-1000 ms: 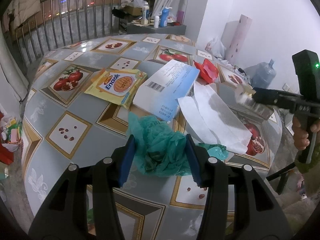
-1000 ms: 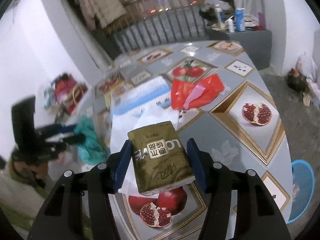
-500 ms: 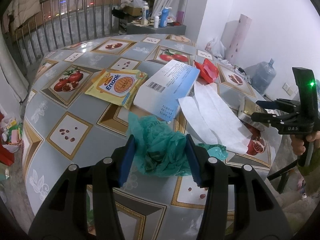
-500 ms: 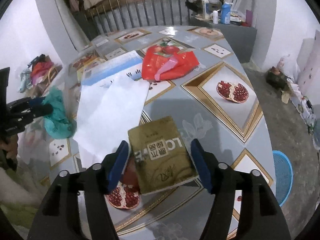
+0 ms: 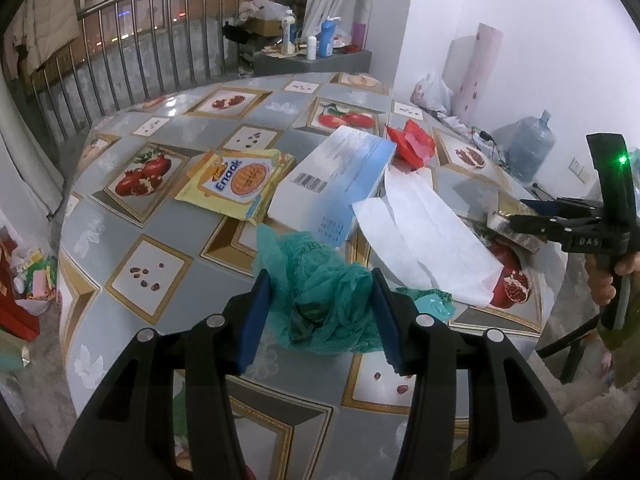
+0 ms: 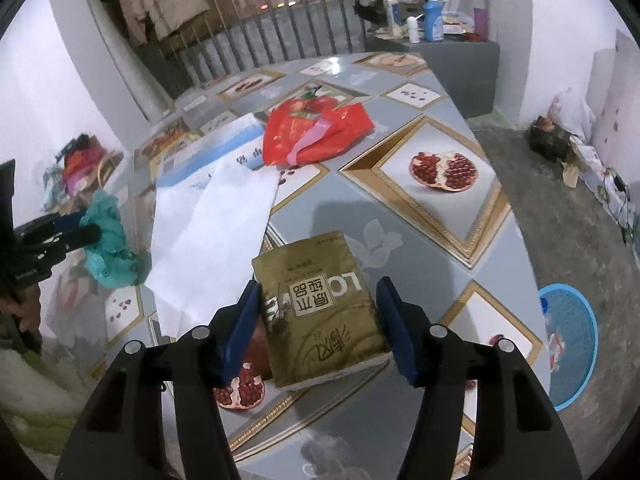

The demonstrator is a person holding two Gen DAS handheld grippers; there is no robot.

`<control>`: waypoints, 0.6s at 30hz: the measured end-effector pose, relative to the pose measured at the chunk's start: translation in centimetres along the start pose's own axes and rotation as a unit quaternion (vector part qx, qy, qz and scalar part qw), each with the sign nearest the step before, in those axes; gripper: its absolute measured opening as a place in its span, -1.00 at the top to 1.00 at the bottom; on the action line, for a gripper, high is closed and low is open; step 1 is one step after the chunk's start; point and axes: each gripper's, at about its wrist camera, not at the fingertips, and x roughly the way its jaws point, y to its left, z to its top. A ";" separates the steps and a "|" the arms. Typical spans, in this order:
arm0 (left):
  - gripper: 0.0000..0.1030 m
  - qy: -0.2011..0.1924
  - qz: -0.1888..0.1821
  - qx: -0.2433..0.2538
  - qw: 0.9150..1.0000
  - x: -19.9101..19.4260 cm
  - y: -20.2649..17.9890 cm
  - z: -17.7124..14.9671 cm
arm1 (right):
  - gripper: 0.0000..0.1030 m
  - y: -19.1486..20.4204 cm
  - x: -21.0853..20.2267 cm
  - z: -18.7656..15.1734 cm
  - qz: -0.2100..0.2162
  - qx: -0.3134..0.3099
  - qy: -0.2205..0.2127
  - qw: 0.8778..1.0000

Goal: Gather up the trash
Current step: 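Lift green bag with left tool while right tool carries tissue pack toward wastebasket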

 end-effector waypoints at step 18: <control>0.10 -0.075 -0.078 0.095 0.990 -3.3 -6.6 7.2 | -0.12 -7.1 -10.0 -1.4 -0.090 0.121 -0.120 0.981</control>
